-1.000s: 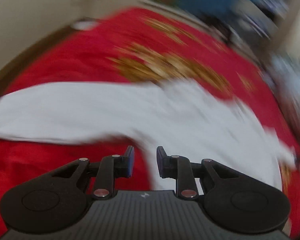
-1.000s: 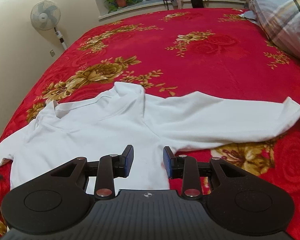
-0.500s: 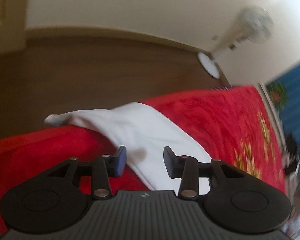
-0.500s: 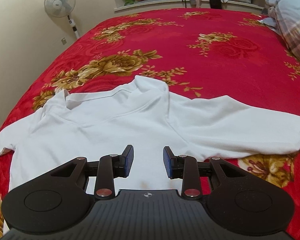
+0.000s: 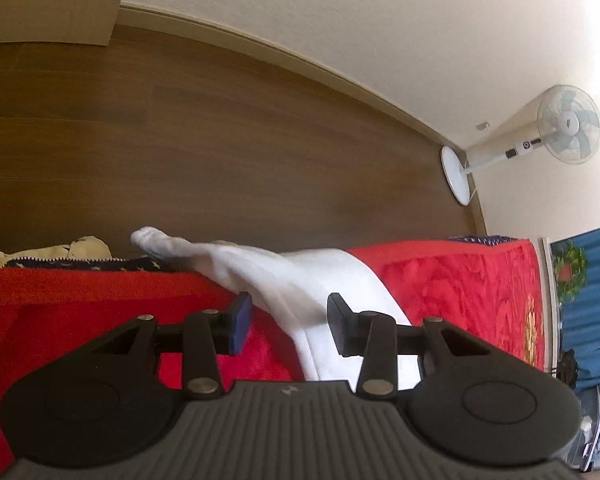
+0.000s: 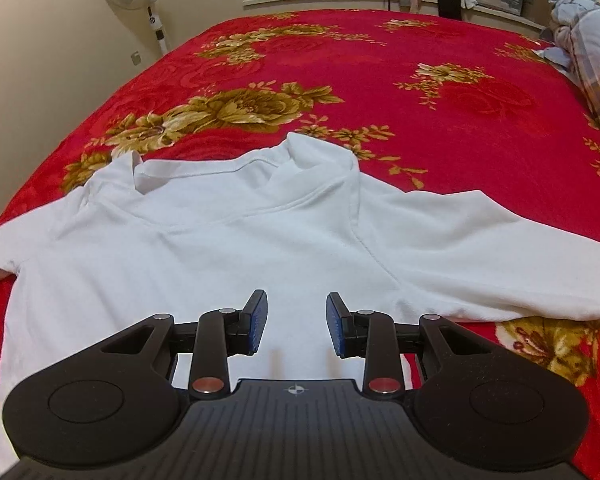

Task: Fold small clothes

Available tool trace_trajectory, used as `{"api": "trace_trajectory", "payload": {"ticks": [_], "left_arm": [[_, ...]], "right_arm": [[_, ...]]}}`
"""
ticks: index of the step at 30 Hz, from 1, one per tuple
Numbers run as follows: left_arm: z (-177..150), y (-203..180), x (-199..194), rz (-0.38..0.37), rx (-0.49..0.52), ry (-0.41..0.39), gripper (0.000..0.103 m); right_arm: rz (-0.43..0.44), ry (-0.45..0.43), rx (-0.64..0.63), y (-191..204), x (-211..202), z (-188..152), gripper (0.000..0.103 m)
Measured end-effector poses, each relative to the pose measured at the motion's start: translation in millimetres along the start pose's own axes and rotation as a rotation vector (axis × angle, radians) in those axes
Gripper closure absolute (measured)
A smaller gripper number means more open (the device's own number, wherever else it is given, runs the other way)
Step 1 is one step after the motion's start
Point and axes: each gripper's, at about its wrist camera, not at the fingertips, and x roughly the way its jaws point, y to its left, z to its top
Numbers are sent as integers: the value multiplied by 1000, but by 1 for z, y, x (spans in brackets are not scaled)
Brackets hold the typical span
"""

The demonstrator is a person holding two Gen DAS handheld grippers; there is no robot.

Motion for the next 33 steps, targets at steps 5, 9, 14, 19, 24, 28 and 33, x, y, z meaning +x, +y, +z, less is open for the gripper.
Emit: {"api": "trace_trajectory", "payload": {"ticks": [5, 9, 14, 19, 24, 28, 33], "left_arm": [[2, 5, 2, 10, -4, -13, 59], [1, 4, 2, 23, 12, -33, 76], [-3, -4, -11, 67, 73, -121, 97], [-9, -18, -15, 53, 113, -133, 93], [-7, 3, -3, 58, 3, -56, 92], [-7, -2, -12, 73, 54, -120, 102], [-22, -37, -36, 93, 238, -286, 103]], "right_arm": [[-3, 2, -16, 3, 1, -1, 69], [-6, 4, -18, 4, 3, -2, 69], [-8, 4, -20, 4, 3, -2, 69], [-9, 4, -20, 4, 3, -3, 69], [-9, 3, -22, 5, 3, -3, 69], [-10, 3, -24, 5, 3, -3, 69], [-12, 4, -27, 5, 3, -3, 69]]}}
